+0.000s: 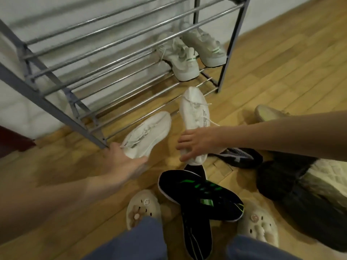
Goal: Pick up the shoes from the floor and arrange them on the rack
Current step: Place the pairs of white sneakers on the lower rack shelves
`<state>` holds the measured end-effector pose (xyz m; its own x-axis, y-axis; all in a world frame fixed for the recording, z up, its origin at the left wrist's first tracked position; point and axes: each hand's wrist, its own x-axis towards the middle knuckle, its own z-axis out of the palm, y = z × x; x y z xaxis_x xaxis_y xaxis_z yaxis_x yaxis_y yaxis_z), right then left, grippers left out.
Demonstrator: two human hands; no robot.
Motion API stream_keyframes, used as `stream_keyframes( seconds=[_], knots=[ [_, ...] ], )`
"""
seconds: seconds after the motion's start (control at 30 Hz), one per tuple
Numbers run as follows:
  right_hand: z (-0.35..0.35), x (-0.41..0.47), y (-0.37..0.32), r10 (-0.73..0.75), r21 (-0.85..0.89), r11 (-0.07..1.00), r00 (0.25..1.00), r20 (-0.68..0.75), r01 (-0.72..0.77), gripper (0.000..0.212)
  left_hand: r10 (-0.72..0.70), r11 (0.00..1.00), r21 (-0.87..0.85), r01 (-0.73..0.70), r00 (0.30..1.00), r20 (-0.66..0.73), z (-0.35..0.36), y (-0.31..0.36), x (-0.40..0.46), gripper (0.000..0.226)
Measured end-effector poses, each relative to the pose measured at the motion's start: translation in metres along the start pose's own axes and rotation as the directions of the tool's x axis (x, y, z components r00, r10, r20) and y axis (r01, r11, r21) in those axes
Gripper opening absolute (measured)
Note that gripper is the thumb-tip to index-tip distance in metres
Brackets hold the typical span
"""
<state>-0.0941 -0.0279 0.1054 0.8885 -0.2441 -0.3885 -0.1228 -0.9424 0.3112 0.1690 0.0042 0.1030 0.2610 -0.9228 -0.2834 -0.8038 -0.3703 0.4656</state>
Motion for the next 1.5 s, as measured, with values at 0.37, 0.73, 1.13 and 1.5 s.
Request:
stream_keyframes(
  seconds=[0.37, 0.73, 1.13, 1.5],
  knots=[
    [0.079, 0.019, -0.041, 0.248, 0.558, 0.778, 0.957, 0.149, -0.288, 0.085, -0.375, 0.852, -0.432, 0.296, 0.92, -0.11, 0.09, 0.001, 0.04, 0.089],
    [0.06, 0.061, -0.102, 0.77, 0.62, -0.5, 0.018, 0.638, -0.605, 0.119, -0.359, 0.762, -0.451, 0.464, 0.883, 0.303, 0.087, -0.031, 0.053, 0.112],
    [0.058, 0.077, -0.092, 0.854, 0.782, -0.48, -0.008, 0.52, -0.397, 0.106, -0.075, 0.514, -0.63, 0.582, 0.762, 0.643, 0.057, -0.051, 0.063, 0.048],
    [0.039, 0.155, -0.019, 0.891, 0.867, -0.347, 0.164, 0.424, -0.358, 0.109, -0.156, 0.353, -0.836, 0.42, 0.907, 0.39, 0.026, -0.056, 0.081, 0.03]
  ],
)
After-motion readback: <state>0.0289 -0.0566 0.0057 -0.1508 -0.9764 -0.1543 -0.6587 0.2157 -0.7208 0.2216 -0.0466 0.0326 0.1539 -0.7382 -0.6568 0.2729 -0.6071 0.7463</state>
